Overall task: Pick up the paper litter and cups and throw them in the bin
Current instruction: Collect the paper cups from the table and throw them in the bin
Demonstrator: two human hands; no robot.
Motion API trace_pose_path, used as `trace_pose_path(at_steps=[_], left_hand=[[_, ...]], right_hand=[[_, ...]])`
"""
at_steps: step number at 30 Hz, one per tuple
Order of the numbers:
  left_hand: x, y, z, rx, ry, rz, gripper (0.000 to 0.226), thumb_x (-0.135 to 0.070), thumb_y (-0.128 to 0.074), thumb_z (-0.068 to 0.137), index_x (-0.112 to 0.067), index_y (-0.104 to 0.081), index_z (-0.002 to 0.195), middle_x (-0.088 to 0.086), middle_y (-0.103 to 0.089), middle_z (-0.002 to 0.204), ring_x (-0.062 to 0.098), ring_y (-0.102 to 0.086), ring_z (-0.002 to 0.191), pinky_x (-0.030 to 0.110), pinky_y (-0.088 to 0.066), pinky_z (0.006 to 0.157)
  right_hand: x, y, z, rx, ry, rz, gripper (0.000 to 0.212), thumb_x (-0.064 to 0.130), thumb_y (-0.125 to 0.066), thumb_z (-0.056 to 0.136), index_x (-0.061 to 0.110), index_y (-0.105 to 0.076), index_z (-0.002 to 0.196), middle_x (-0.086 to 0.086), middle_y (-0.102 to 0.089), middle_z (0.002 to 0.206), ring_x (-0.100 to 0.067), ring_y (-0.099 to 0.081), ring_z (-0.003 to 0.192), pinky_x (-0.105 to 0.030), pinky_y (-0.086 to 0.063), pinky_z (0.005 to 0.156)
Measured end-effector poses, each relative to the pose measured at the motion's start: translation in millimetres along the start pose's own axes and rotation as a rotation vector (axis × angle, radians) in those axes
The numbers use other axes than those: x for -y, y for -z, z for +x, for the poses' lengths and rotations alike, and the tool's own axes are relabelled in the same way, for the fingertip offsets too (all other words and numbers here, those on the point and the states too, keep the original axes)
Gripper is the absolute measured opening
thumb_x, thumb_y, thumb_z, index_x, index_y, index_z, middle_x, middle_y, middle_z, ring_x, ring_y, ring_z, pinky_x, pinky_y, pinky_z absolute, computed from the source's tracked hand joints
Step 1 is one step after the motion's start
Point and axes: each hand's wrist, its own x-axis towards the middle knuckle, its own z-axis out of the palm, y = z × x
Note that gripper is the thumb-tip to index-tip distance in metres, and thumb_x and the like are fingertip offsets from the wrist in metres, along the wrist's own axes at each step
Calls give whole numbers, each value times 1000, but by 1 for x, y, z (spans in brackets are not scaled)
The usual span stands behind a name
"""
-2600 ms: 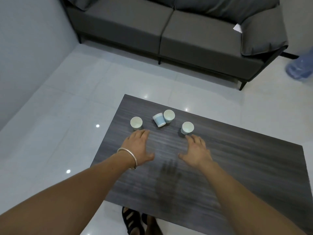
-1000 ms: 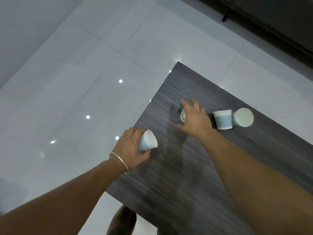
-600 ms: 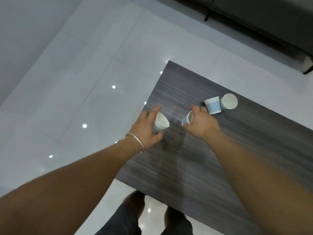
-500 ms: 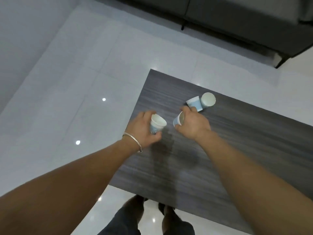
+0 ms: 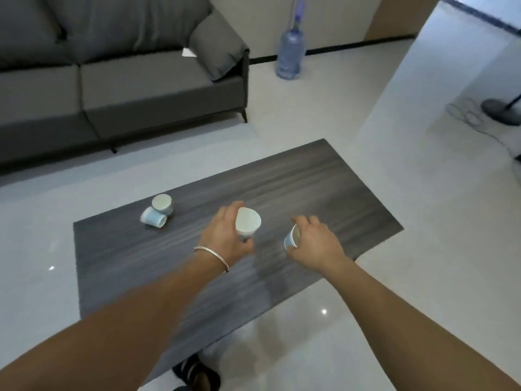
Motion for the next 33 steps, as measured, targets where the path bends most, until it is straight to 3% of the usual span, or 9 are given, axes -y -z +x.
trace_pose_path(at_steps=[4,11,27,33], left_hand=[[-131,-66,-8,95,-161,36,86,-29,-71,72,-26,-29,147,7,-43,122,30,-58,98,37,-51,80],[-324,-180,-43,273,-490,91,76,-40,-67,75,-24,-35,143,6,-42,124,29,-57,103,37,-49,81],[-606,-416,-50,649,-1045,85,76,-48,-63,70,-28,-36,137,-1,-43,123,22,-55,102,30,-49,77],[-695,-492,-69,755,-1164,81,70,-45,-64,69,-26,-39,132,-3,-45,123,21,-56,98,26,-44,70]], right_hand=[[-121,38,-88,-110,-166,63,70,39,-68,78,24,-37,139,-7,-44,130,-31,-49,117,-39,-45,90],[-289,77,-225,-269,-480,179,73,40,-63,79,27,-31,144,-5,-44,133,-27,-50,115,-35,-44,83],[-536,117,-351,-362,-1099,316,76,39,-62,79,27,-27,146,-3,-42,135,-26,-47,119,-35,-45,87],[-616,123,-390,-409,-1247,374,76,40,-62,80,27,-27,147,-3,-42,134,-25,-47,118,-35,-46,87]])
